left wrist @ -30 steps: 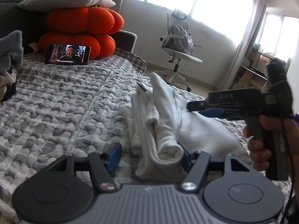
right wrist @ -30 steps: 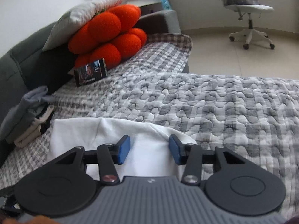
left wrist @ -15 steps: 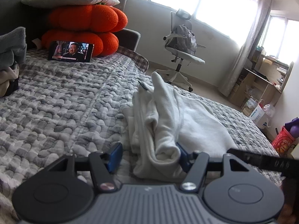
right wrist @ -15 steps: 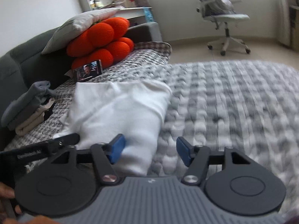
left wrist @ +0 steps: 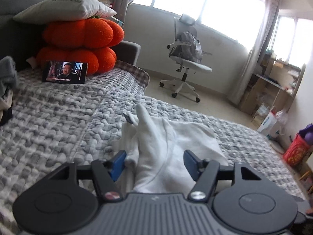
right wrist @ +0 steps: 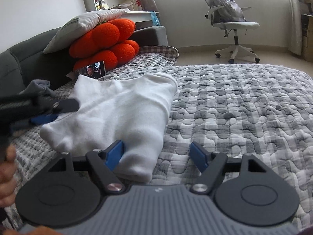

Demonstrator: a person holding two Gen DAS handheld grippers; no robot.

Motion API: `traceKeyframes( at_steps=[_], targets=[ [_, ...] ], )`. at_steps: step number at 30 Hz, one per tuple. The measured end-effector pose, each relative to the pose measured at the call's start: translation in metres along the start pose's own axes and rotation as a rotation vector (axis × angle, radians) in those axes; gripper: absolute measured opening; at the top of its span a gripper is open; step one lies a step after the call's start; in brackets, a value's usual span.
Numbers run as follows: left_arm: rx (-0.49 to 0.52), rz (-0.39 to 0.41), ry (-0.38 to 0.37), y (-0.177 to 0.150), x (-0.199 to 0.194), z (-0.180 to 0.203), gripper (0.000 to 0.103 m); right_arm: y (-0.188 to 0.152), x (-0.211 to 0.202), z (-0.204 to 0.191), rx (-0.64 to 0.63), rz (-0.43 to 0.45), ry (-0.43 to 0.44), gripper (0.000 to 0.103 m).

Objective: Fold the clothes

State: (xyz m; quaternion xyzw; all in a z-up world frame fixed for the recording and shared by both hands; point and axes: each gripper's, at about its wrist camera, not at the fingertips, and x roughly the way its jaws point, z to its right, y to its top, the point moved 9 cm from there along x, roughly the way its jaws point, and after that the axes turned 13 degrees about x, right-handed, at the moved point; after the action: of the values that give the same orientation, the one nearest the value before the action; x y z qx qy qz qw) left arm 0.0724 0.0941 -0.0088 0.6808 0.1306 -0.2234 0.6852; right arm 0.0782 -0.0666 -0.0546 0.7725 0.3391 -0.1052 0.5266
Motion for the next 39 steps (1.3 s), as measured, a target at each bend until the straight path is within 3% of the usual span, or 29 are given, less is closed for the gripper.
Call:
traceKeyframes(
  at_steps=[3,11,13,15,18,21,26,35,39],
  targets=[
    [0.086,-0.013,0.077,-0.007,0.012,0.002,0.056,-0.002,-0.001,0.000,0.000,0.016,0.007,0.076],
    [0.052,-0.007,0.036,-0.013,0.018,-0.008,0.056,-0.001,-0.007,0.004,0.040,0.058,0.027,0.081],
    [0.051,0.001,0.033,-0.015,0.018,-0.008,0.056,0.004,-0.014,0.007,0.058,0.087,0.011,0.094],
    [0.043,0.001,0.029,-0.015,0.018,-0.007,0.056,0.010,-0.023,0.011,0.078,0.131,-0.005,0.098],
    [0.038,0.002,0.026,-0.015,0.018,-0.007,0.056,0.020,-0.039,0.017,0.110,0.195,-0.014,0.098],
    [0.033,0.003,0.025,-0.015,0.019,-0.007,0.056,0.020,-0.041,0.015,0.088,0.198,-0.061,0.095],
    [0.036,0.003,0.028,-0.015,0.020,-0.007,0.057,-0.001,-0.027,0.009,0.036,0.118,-0.061,0.074],
    [0.027,-0.003,0.018,-0.016,0.021,-0.009,0.058,-0.015,-0.014,0.004,-0.063,0.078,-0.126,0.079],
    [0.013,-0.038,-0.013,-0.008,0.021,-0.014,0.064,-0.015,-0.014,0.005,-0.066,0.072,-0.128,0.081]
  ],
)
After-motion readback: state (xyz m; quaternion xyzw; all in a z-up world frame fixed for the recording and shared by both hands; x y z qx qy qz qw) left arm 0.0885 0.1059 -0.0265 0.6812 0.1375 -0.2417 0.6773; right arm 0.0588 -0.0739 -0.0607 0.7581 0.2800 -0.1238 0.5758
